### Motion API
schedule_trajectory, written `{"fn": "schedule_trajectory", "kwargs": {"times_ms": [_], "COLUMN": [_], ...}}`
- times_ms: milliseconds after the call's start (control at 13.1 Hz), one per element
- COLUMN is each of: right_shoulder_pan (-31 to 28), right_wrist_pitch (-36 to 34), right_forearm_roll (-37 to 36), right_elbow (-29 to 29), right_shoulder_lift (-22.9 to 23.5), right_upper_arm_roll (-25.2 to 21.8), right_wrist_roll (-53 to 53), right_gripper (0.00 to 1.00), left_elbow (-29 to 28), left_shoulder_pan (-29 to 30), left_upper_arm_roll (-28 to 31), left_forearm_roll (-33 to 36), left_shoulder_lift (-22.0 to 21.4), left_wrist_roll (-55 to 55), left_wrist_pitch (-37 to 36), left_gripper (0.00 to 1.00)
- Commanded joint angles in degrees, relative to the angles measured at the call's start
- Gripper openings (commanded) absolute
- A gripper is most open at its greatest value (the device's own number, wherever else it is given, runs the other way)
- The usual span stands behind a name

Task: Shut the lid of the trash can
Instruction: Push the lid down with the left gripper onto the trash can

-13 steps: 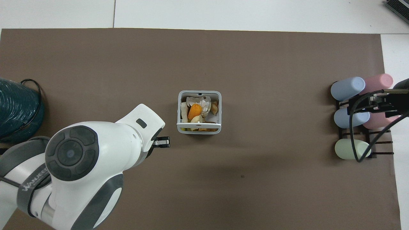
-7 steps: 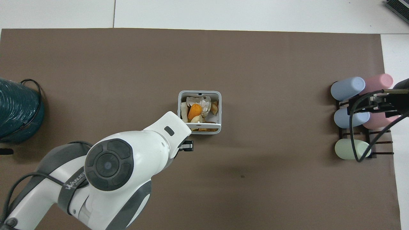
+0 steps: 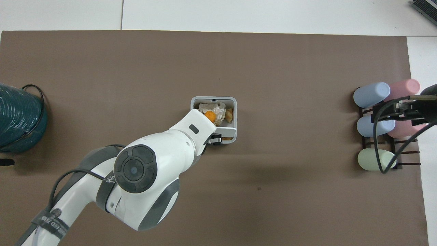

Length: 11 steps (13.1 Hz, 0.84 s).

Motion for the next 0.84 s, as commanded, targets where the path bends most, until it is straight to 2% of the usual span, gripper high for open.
{"fn": "schedule_trajectory", "kwargs": {"times_ms": [0,228,533,761], "right_shoulder_pan": [-0.24,-0.24,-0.24,-0.24], "right_wrist_pitch": [-0.46,-0.46,-0.37,-0.46], "right_forearm_roll": [0.86,0.86,0.86,0.86], "right_elbow": [-0.07,-0.07,-0.07,-0.07], "right_shoulder_lift": [-0.32,-0.32,-0.32,-0.32], "right_upper_arm_roll": [0.05,0.05,0.05,0.05], "right_wrist_roll": [-0.84,-0.84,-0.84,-0.84], "right_gripper": [1.00,1.00,1.00,1.00], "left_elbow": [3.99,6.90,7.43,10.24], "left_shoulder_pan": [1.01,3.30,3.31,2.78], "left_upper_arm_roll": [0.36,0.36,0.36,0.27], "left_forearm_roll": [-3.04,-5.33,-6.22,-7.18], "left_shoulder_lift": [3.91,6.20,8.49,13.14], "left_wrist_roll": [-0.19,-0.02,0.07,-0.02], "left_wrist_pitch": [3.20,4.69,7.50,8.65], "left_gripper": [0.00,0.00,0.00,0.00]}}
